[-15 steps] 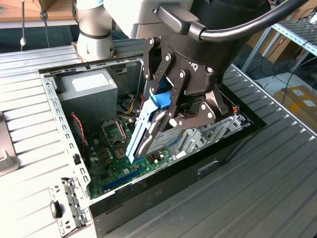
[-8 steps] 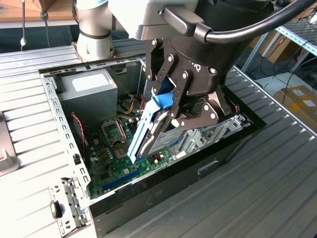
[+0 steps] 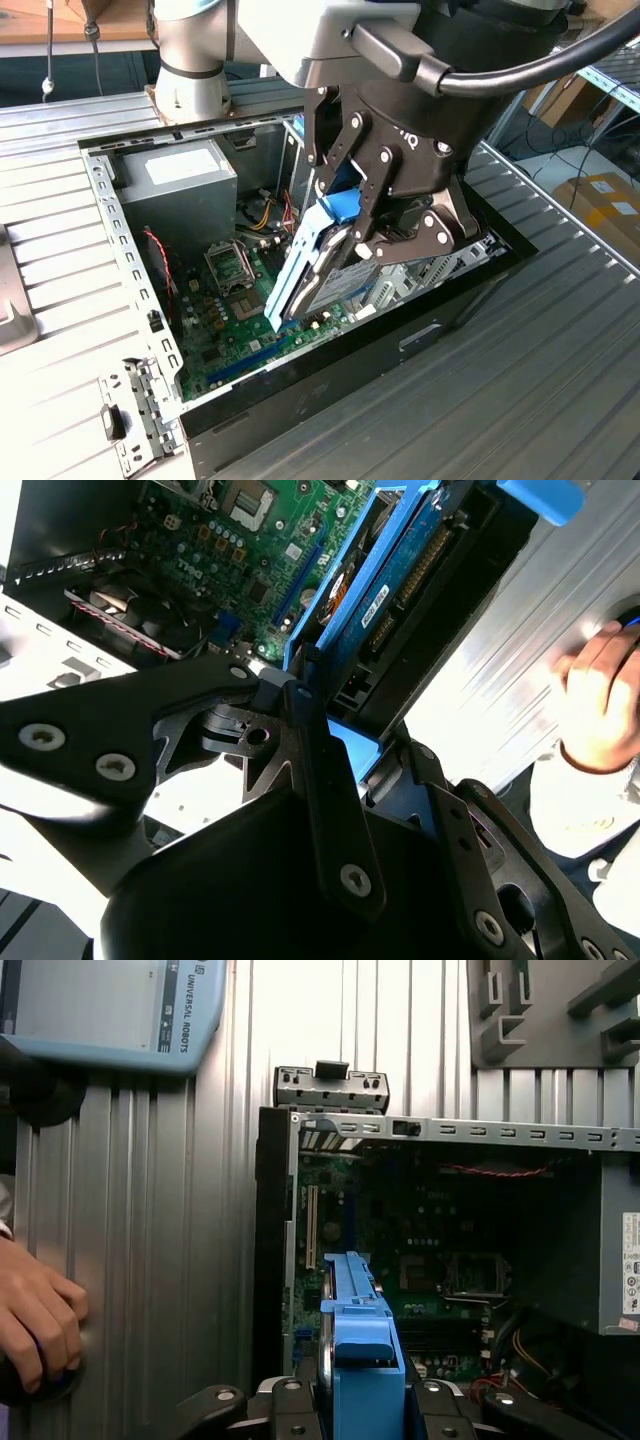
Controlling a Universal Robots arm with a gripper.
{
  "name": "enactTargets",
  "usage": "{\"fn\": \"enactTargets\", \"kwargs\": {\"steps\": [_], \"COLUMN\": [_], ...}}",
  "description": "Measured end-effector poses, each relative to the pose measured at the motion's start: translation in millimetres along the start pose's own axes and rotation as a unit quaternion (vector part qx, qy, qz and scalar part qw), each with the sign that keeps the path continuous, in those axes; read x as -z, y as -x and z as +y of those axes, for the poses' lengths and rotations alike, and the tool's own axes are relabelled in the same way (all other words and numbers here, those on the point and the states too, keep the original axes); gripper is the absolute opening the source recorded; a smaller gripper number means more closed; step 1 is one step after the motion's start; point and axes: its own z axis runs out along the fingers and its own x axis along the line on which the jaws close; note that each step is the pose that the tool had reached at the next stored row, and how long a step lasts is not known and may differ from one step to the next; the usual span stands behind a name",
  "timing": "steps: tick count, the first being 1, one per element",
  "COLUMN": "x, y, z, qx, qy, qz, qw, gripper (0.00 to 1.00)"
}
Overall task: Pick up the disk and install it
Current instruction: 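Pick up the disk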
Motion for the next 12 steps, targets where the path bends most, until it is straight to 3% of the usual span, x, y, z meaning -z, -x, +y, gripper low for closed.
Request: {"fn": "enactTargets", "kwargs": {"steps": [12], "x": [0.1], "y": [-4.1], "z": [-4.9], "qx": [0.000], "qy": [0.0000], "qz": [0.0000], "qw": [1.0000], "gripper": [0.37]}}
